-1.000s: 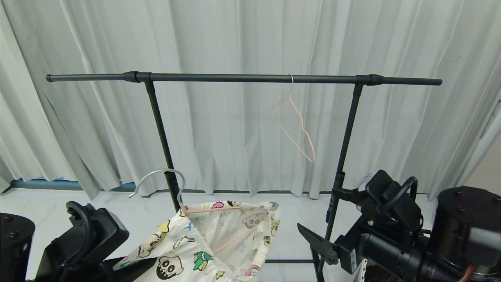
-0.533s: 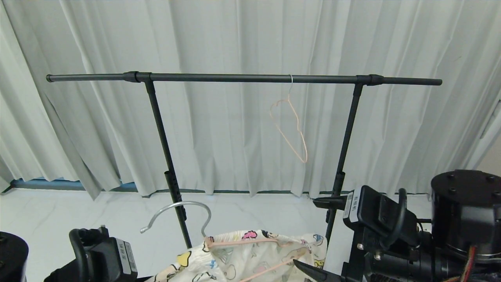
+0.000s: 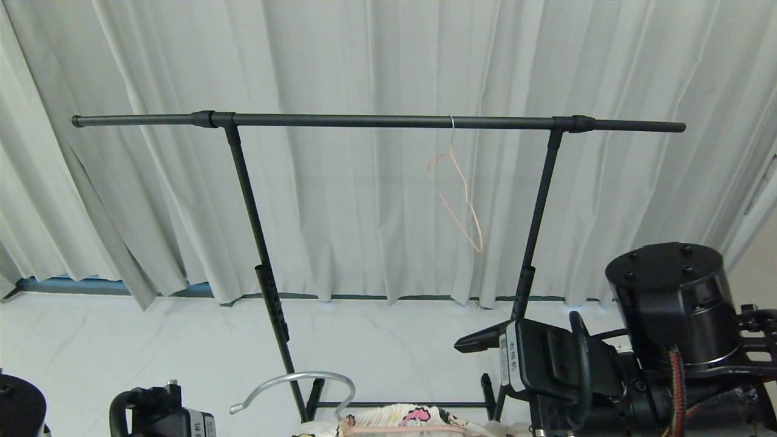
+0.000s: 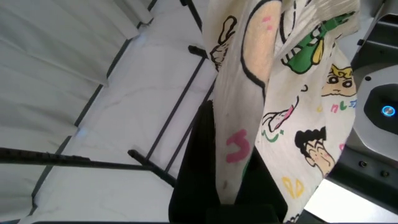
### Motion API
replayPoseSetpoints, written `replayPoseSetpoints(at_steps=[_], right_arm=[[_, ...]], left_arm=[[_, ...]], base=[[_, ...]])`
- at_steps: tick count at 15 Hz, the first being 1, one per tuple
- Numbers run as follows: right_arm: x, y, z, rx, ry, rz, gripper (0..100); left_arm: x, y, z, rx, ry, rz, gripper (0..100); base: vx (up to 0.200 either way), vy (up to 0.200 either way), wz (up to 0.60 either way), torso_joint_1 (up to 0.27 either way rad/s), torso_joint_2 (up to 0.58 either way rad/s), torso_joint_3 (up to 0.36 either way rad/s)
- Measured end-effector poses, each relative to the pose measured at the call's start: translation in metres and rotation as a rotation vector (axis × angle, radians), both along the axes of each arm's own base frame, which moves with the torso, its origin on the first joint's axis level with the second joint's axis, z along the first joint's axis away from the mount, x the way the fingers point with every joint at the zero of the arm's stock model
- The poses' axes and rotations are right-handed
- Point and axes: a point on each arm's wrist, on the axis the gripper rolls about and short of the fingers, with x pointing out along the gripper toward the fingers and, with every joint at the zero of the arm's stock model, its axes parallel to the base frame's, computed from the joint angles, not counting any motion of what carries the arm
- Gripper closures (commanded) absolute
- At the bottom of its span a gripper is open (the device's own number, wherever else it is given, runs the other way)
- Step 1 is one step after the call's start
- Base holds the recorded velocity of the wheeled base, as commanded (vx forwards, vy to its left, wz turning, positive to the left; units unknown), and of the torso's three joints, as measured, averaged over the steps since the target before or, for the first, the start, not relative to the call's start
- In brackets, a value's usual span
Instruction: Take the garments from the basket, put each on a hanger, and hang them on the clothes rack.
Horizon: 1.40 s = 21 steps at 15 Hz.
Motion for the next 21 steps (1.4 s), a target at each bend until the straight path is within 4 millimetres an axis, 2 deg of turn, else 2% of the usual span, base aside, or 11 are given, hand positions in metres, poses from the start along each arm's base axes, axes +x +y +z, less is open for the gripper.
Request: replayPoseSetpoints(at_steps=[4, 8, 9, 16, 18, 19, 21], right_arm=[[0.001, 0.019, -0.007, -0.023, 0.013, 0.034, 0], [0.004, 0.030, -0.017, -0.061, 0.023, 0.022, 0], [0.005, 0.031, -0.019, -0.066, 0.030, 0.017, 100], [0.015, 0.045, -0.016, -0.049, 0.005, -0.041, 100], [0.018, 0.049, -0.010, 0.006, -0.049, -0.069, 100], [0.019, 0.049, -0.009, 0.033, -0.073, -0.075, 100], [0.020, 0.050, -0.005, 0.121, -0.140, -0.087, 100]], left_arm=[[0.001, -0.002, 0.001, -0.007, -0.006, 0.000, 100], [0.003, -0.004, 0.001, -0.017, -0.009, 0.003, 100], [0.004, -0.004, 0.001, -0.019, -0.011, 0.004, 100], [0.004, -0.005, 0.001, -0.018, -0.010, 0.006, 100], [0.004, -0.005, 0.001, -0.019, -0.010, 0.007, 100], [0.004, -0.004, 0.001, -0.020, -0.008, 0.010, 0], [0.005, -0.003, 0.001, -0.028, 0.001, 0.044, 0]], base=[[0.000, 0.000, 0.00, 0.000, 0.00, 0.000], [0.000, 0.000, 0.00, 0.000, 0.00, 0.000], [0.000, 0.000, 0.00, 0.000, 0.00, 0.000], [0.000, 0.000, 0.00, 0.000, 0.00, 0.000], [0.000, 0.000, 0.00, 0.000, 0.00, 0.000], [0.000, 0.000, 0.00, 0.000, 0.00, 0.000], [0.000, 0.000, 0.00, 0.000, 0.00, 0.000]])
